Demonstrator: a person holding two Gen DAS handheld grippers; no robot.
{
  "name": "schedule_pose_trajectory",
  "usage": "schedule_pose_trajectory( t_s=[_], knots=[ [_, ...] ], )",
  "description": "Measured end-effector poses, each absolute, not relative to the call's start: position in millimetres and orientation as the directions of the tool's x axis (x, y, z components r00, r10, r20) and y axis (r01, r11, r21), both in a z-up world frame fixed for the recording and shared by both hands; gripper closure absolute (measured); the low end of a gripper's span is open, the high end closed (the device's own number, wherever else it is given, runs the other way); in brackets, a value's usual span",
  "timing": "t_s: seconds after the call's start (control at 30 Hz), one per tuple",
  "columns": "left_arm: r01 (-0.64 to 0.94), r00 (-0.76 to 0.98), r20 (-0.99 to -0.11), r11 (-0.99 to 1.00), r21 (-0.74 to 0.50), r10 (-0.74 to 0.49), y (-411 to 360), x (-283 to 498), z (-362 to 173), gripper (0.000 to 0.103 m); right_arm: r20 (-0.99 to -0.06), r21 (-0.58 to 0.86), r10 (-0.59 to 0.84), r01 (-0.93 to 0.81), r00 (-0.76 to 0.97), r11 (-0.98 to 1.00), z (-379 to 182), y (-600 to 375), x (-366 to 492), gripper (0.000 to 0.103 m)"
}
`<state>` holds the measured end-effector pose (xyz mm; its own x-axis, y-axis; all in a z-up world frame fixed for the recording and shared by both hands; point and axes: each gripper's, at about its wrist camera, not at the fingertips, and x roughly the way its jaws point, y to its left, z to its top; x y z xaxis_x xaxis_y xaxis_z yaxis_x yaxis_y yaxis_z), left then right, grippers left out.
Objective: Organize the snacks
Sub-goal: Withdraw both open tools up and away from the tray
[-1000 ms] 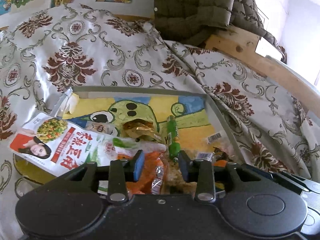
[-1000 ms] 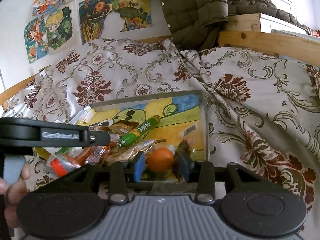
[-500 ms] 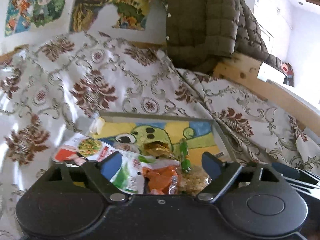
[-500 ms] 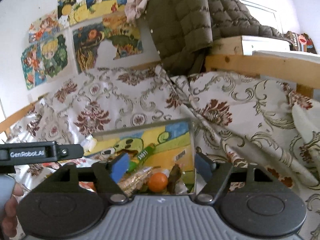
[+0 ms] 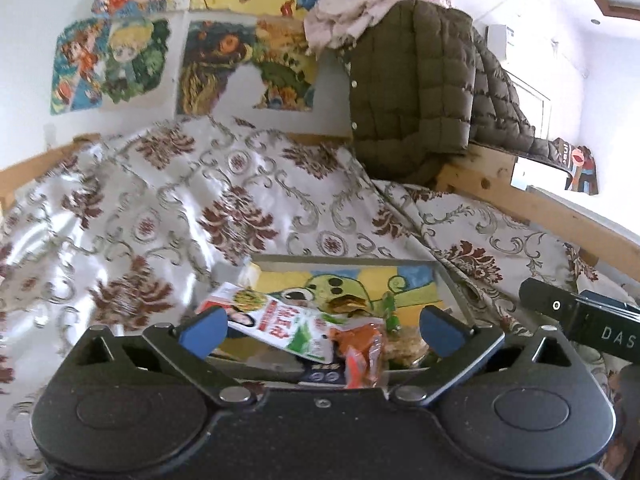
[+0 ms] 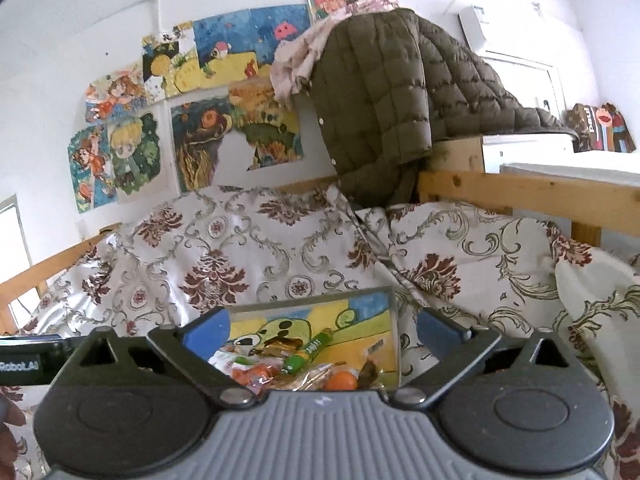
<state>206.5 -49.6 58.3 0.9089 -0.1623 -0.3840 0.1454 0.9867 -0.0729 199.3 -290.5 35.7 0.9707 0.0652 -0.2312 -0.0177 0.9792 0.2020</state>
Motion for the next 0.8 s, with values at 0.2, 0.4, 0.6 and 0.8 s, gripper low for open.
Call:
schedule_pose_trajectory(
  t_s=[0.2, 0.4, 0.6, 0.8],
  knots=[
    [0.113, 0.926, -0.357, 0.992, -0.056, -0.126, -36, 168, 64, 0.001, -0.237, 0.187, 0.080, -0.035, 0.968, 0.982, 35, -279, 169, 0.000],
    [0.079, 0.932, -0.352, 0.996, -0.043, -0.089, -24, 136, 62, 0.001, -0.236, 0.190, 0.090, -0.045, 0.967, 0.981, 33, -268, 137, 0.000],
    [0.044, 0.934, -0.353, 0.998, -0.041, -0.056, -13, 109, 55, 0.001, -0.255, 0.186, 0.104, -0.056, 0.961, 0.981, 26, -261, 109, 0.000],
    [0.021, 0.927, -0.373, 0.998, -0.060, -0.042, -6, 82, 41, 0.001, -0.275, 0.184, 0.107, -0.056, 0.955, 0.981, 21, -258, 85, 0.000]
  ],
)
